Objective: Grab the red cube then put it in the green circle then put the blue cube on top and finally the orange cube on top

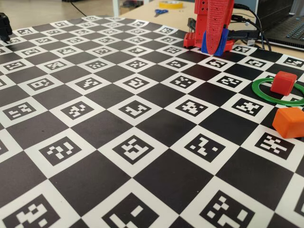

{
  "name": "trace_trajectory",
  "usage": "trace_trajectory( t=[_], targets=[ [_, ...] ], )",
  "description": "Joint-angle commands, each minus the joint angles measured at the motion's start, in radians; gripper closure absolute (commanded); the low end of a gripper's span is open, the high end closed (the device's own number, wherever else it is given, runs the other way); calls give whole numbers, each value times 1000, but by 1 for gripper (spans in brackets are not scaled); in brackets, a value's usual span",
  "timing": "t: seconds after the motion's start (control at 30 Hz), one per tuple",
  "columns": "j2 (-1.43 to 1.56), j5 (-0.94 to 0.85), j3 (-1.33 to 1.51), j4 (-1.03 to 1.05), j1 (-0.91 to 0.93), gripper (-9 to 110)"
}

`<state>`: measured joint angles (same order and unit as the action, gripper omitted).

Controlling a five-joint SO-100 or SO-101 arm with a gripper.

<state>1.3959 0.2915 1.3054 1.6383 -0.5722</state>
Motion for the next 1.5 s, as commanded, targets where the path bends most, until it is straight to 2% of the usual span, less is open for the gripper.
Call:
trace_trajectory(
  t=[0.0,0.3,0.43,0.7,1.07,1.47],
  targets=[
    [186,117,28,18,-46,101],
    [322,405,218,-35,-156,101],
    [397,459,293,-100,-225,102],
    [425,686,310,-95,-394,102],
    [403,795,385,-221,-543,104],
    [287,839,382,-314,-529,104]
  ],
)
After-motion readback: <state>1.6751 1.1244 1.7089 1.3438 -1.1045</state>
